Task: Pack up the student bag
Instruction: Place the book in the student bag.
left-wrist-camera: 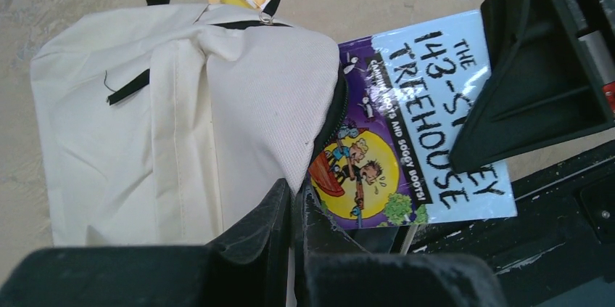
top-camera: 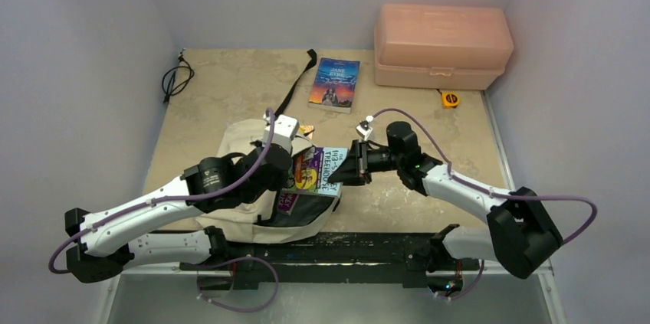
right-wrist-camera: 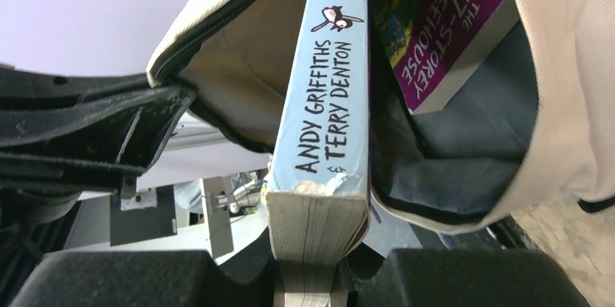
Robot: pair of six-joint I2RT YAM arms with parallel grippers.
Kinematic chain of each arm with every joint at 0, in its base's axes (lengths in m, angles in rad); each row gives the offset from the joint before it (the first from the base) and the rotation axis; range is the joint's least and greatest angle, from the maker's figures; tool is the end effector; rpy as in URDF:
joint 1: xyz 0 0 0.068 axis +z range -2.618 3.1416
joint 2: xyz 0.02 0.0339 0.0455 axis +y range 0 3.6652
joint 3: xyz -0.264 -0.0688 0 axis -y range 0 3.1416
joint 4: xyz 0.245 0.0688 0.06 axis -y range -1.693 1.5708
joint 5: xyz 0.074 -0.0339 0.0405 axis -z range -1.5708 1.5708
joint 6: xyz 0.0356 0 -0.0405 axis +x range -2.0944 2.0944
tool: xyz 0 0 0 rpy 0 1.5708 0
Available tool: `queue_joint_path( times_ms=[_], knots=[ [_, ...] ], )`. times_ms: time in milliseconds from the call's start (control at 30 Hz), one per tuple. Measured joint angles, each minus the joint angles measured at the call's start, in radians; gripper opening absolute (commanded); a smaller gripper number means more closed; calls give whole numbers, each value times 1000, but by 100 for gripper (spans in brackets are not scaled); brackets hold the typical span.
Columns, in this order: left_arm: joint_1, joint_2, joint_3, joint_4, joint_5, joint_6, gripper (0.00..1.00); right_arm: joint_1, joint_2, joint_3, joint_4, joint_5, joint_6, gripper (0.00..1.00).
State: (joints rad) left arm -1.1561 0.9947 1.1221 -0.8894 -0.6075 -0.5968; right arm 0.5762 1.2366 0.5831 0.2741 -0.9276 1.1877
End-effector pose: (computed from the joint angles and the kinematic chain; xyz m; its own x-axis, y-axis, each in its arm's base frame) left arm 0.0936 -0.1623 0.3543 -0.5589 0.1243 -0.8199 0.3276 0.9414 -0.0806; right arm 0.1966 0.1617 0.2263 -0.9973 0.0154 -0.0723 -0.0671 0.2238 0.9723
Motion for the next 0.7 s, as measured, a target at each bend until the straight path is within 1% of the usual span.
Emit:
queue_joint_path(
  times_ms=[100, 267, 333, 400, 433, 500, 633, 700],
  knots=[
    [0, 0, 0, 8, 4, 7, 0, 44, 61, 16, 56, 49, 31, 0],
    [3, 0, 0, 12, 6, 6, 0, 158, 216, 66, 163, 187, 70, 0],
    [3, 0, 0, 13, 8, 6, 0, 213, 258, 66, 210, 288, 82, 16],
    [3, 0, 0, 13, 9, 6, 0, 263, 278, 72, 222, 366, 77, 27],
    [3, 0, 0, 13, 10, 6, 0, 288, 289, 83, 218, 395, 68, 34],
    [3, 0, 0, 13, 10, 5, 0, 328, 309, 116, 212, 449, 37, 48],
    [3, 0, 0, 13, 10, 5, 0, 354, 312, 154, 200, 503, -35, 77],
    [3, 0, 0, 13, 10, 3, 0, 352, 312, 163, 172, 523, -75, 83]
  ],
)
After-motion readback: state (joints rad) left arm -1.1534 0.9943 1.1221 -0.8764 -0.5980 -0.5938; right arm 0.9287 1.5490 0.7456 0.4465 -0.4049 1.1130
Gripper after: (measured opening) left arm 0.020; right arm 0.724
